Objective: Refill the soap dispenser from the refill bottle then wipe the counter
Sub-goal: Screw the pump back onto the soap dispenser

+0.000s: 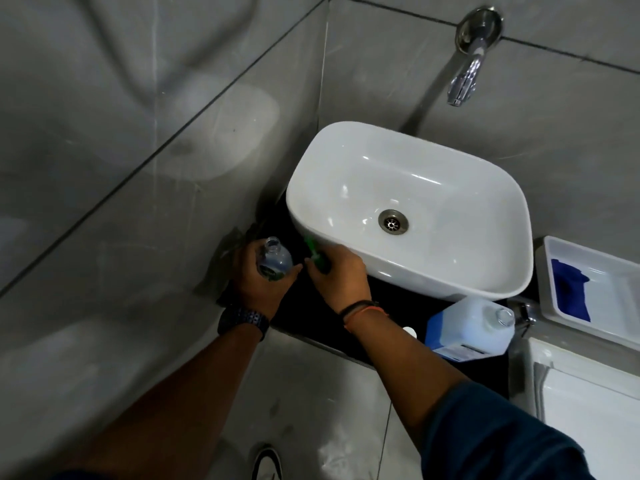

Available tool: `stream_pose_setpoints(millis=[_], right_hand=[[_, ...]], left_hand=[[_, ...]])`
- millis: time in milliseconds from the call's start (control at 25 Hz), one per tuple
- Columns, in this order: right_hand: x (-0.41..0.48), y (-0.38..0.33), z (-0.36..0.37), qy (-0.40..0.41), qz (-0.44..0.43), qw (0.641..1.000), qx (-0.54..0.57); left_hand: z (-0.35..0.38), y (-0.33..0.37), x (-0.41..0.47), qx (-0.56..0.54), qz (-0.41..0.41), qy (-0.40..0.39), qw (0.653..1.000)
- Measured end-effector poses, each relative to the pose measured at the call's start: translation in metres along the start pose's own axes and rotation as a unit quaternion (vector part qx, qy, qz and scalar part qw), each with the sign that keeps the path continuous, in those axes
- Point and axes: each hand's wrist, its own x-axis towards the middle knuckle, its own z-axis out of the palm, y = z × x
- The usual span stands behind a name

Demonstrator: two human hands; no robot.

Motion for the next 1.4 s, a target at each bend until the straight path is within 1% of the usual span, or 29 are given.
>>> stream_pose_setpoints(millis=[80,160,200,320,400,480,640,760,840,1000,1080,1160,1280,1400], right_hand=[[0.008,-0.032,-0.013,0.108,-0.034,0.990,0.086],[0.018,-0.059,-0.032,0.193,-0.072,0.960,0.187],[0.023,-0.070,-0.043,0.221,-0.083,0.944,0.231],[0.038,-0.091,-0.078,0.245,-0.043,0.900,0.358],[0.042,-0.099,-0.095,0.255,-0.028,0.879,0.402],[0.044,-0.103,-0.108,0.252,-0.035,0.875,0.412],[0.042,-0.100,-0.123,0.219,-0.054,0.902,0.368],[0.039,-0.096,-0.127,0.175,-0.056,0.926,0.329],[0.036,-0.094,-0.129,0.145,-0.050,0.935,0.319],[0.034,-0.092,-0.141,0.075,-0.056,0.952,0.292],[0.033,-0.092,-0.150,0.053,-0.056,0.955,0.286],[0.033,-0.095,-0.162,0.042,-0.056,0.954,0.293],[0.035,-0.101,-0.181,0.040,-0.067,0.944,0.320],[0.039,-0.106,-0.196,0.023,-0.075,0.937,0.339]], left_hand=[[-0.002,0.007,-0.001,0.004,-0.008,-0.010,1.000],[-0.002,0.017,-0.001,0.012,-0.014,-0.016,1.000],[-0.001,0.023,-0.001,0.021,-0.012,-0.018,1.000],[0.002,0.043,-0.004,0.035,-0.018,-0.020,0.999],[0.003,0.056,-0.007,0.037,-0.004,-0.008,0.999],[0.005,0.067,-0.010,0.034,0.021,-0.001,0.999],[0.005,0.088,-0.010,0.030,0.033,-0.029,0.999],[0.005,0.102,-0.011,0.026,0.042,-0.039,0.998],[0.004,0.112,-0.011,0.025,0.053,-0.040,0.998],[-0.001,0.135,-0.007,0.062,0.084,-0.041,0.994],[-0.005,0.149,-0.004,0.057,0.085,-0.039,0.994],[-0.008,0.164,-0.001,0.041,0.089,-0.020,0.995],[-0.012,0.183,0.000,0.012,0.104,-0.010,0.994],[-0.014,0.196,0.002,-0.004,0.108,-0.019,0.994]])
